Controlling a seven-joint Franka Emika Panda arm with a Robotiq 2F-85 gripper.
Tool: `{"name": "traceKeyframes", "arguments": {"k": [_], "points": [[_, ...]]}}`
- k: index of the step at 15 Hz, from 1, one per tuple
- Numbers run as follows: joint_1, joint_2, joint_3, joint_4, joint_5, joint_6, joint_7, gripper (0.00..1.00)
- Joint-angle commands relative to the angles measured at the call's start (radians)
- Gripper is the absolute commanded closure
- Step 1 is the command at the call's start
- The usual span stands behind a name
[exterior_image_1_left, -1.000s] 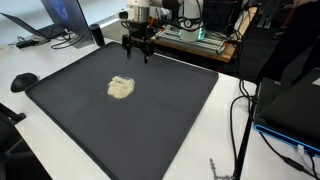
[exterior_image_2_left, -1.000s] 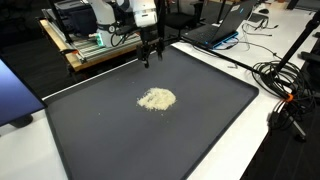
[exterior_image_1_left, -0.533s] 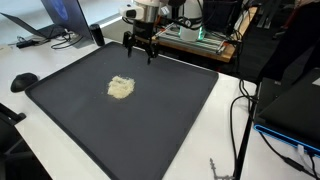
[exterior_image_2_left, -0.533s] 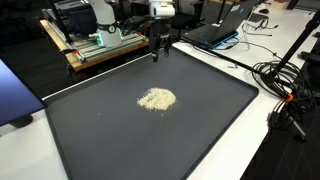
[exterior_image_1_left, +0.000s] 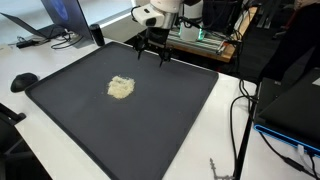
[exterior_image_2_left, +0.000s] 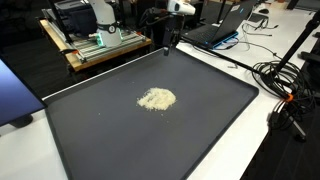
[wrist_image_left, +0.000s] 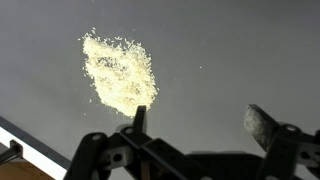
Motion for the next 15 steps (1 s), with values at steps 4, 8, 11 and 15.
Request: {"name": "traceKeyframes", "arguments": {"k": [4,8,11,15], "points": [[-0.055,0.161,0.058,0.201,0.081,-0.161,-0.121,0.0],[-0.119,0.259,0.059,0.327,0.193,-0.215,-0.282,0.0],[-0.185,0.327,0.063,0.415,0.281,-0.22,-0.414,0.0],[-0.26,0.406,0.063,0.495,0.352,-0.188,-0.527,0.0]]}}
